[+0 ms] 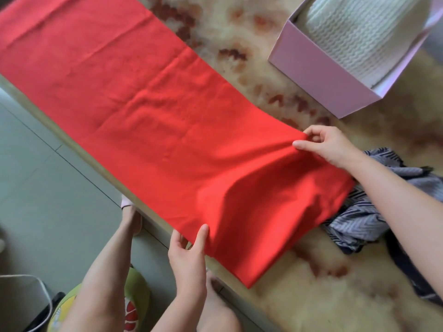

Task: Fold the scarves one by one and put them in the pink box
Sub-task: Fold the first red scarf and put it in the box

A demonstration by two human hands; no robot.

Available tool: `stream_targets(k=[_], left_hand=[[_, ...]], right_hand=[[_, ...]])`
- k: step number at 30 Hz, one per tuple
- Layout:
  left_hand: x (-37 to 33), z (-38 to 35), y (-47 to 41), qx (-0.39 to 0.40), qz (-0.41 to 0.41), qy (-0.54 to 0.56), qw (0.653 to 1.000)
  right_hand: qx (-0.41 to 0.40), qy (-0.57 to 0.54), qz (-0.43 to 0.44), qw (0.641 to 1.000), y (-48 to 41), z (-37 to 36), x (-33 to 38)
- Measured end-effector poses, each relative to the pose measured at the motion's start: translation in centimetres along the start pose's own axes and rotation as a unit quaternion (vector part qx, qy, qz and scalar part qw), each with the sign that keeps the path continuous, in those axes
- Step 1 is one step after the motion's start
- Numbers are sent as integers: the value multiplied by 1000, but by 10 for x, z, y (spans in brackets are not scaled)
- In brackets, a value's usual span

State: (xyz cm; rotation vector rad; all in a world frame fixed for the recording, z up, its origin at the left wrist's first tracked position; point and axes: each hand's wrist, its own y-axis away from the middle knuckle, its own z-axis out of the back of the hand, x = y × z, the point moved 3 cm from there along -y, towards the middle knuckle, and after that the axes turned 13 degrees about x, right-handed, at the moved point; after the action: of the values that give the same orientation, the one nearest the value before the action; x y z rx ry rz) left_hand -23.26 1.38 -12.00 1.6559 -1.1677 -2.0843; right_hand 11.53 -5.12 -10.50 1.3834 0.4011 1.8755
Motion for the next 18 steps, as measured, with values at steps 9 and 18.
stream_targets(k=[9,18], left_hand=[[29,-18,25,42,43,8,998],[52,-25,46,49,75,35,995]], right_hand=[[89,91,-70,989,16,2,-31],[-6,22,-24,999,41,19,-39]])
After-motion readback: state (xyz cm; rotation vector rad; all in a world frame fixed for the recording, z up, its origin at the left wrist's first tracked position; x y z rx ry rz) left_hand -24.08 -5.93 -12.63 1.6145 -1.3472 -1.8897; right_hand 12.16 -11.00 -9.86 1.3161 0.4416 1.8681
